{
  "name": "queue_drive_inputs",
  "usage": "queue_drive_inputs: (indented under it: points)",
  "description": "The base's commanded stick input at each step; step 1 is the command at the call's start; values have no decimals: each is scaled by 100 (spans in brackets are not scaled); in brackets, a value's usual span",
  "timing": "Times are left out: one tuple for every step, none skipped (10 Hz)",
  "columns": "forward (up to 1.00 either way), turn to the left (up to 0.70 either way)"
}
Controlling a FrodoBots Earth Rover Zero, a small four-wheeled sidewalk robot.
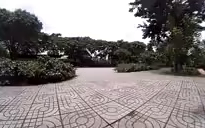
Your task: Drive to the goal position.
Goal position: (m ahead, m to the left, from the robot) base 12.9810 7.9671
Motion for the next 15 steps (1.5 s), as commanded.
queue_drive_inputs:
  points:
    - [70, 0]
    - [70, 0]
    - [70, 0]
    - [70, 0]
    - [70, 0]
    - [70, 0]
    - [70, 0]
    - [70, 0]
    - [70, 0]
    - [70, 0]
    - [70, 0]
    - [70, 0]
    - [70, 0]
    - [70, 0]
    - [70, 0]
